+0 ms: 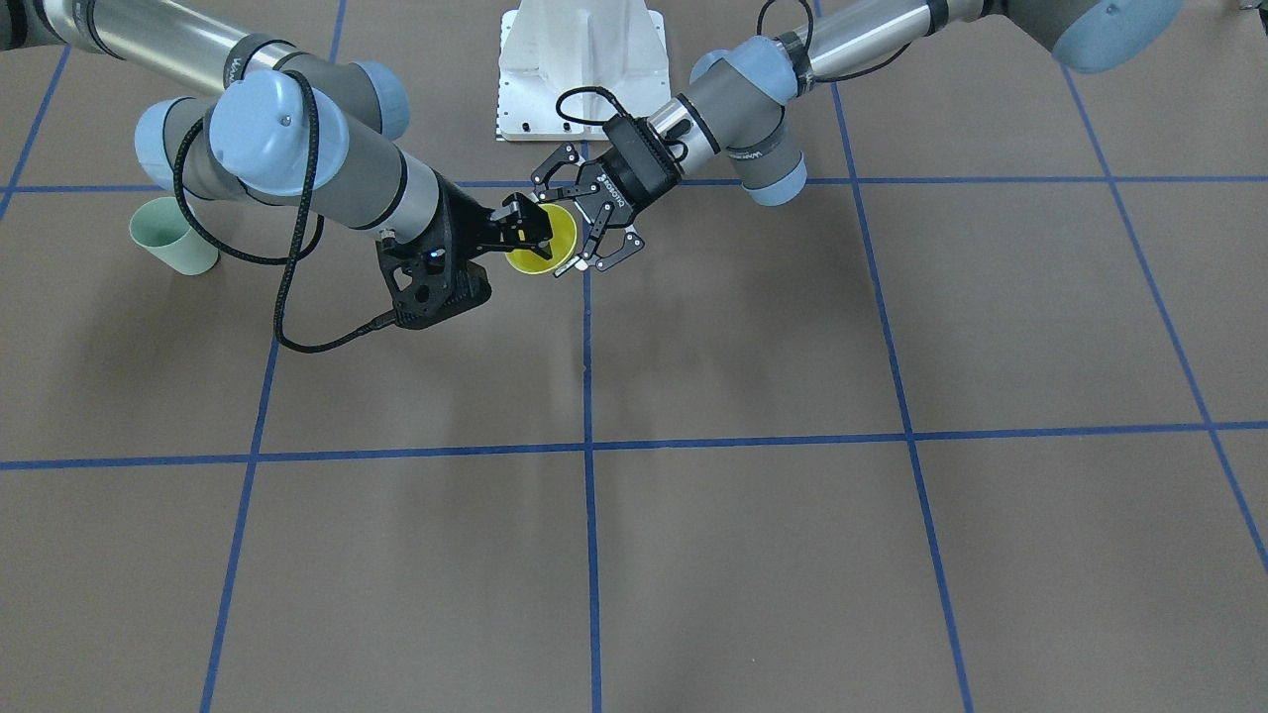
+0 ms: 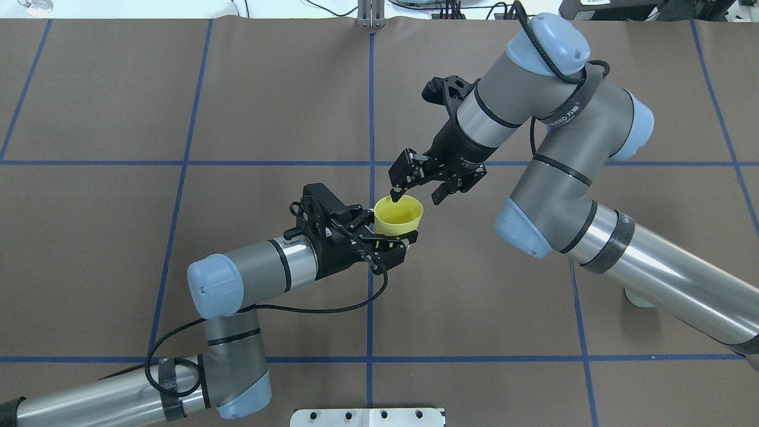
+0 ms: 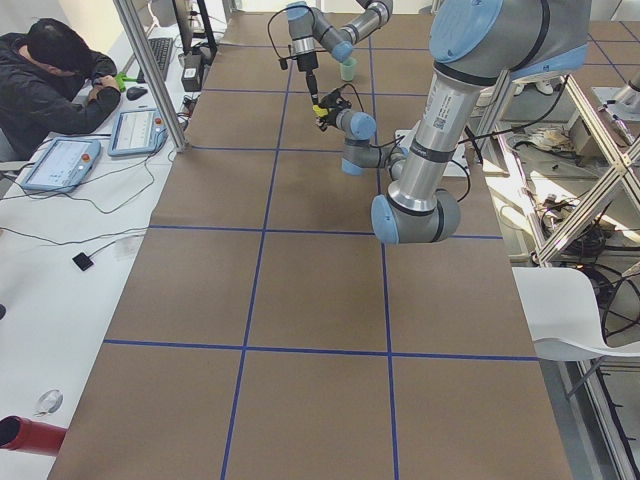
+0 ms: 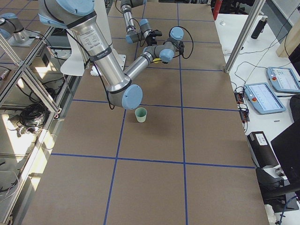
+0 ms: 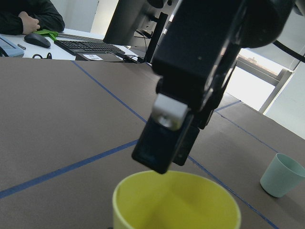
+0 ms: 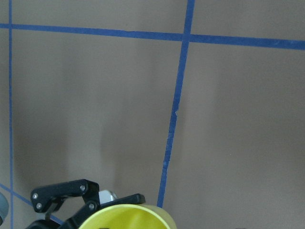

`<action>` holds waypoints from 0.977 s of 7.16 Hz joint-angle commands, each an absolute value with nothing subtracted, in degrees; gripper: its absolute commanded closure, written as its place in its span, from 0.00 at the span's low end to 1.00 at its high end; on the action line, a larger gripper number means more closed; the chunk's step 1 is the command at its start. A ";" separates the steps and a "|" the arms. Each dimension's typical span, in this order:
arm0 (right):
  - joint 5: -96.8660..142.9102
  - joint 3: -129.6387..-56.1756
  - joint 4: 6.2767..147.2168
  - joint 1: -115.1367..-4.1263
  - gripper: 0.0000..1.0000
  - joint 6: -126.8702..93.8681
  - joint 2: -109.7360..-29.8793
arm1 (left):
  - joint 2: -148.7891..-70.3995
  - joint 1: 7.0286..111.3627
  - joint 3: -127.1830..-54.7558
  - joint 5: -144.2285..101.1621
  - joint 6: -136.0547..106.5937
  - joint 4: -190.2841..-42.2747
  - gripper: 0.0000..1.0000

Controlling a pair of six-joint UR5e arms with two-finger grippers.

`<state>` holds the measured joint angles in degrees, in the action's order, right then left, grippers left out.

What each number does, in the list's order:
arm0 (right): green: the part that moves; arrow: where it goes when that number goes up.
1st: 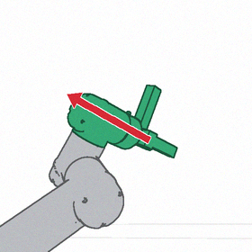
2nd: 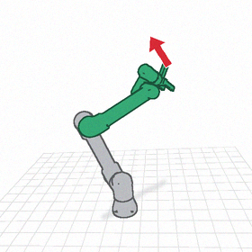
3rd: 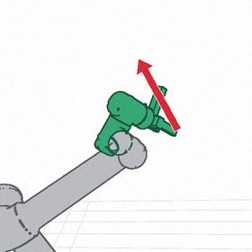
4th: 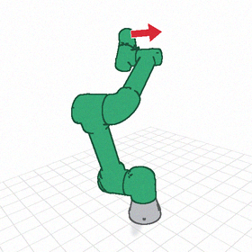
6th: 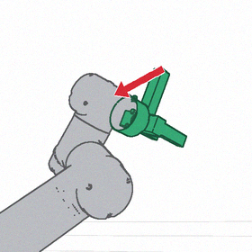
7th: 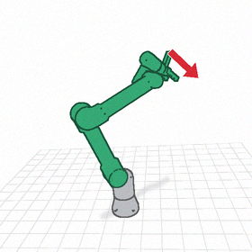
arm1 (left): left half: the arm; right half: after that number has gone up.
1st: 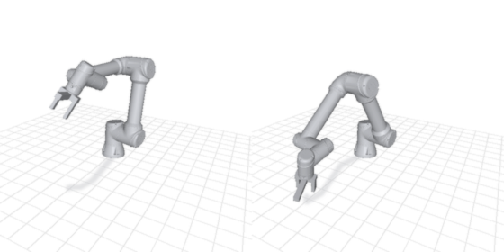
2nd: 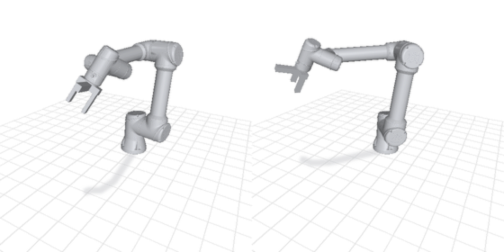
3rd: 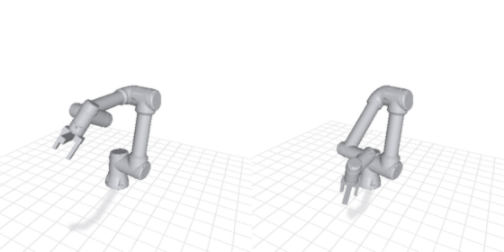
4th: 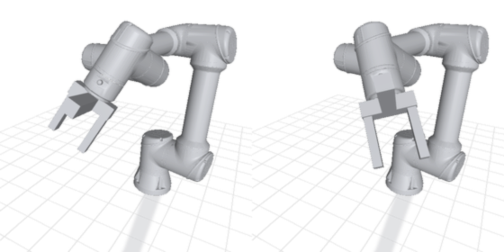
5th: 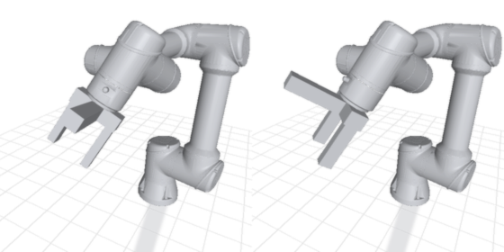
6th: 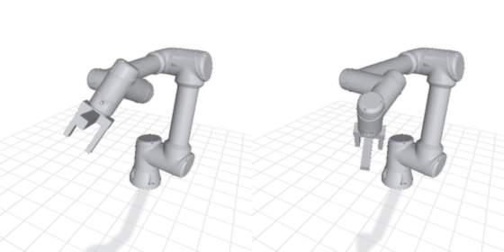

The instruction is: Transfer and stack yellow cup on green cup

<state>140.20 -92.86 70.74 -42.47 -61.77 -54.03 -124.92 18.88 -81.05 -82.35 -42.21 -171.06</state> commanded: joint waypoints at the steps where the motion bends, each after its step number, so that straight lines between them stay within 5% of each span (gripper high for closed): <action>1: 140.10 -92.81 70.58 -42.19 0.18 -61.87 -54.31 | -125.07 18.81 -81.04 -82.35 -42.28 -171.04 1.00; 7: 140.19 -93.08 70.58 -41.57 0.38 -61.70 -55.20 | -125.24 18.81 -81.12 -82.53 -42.36 -171.12 1.00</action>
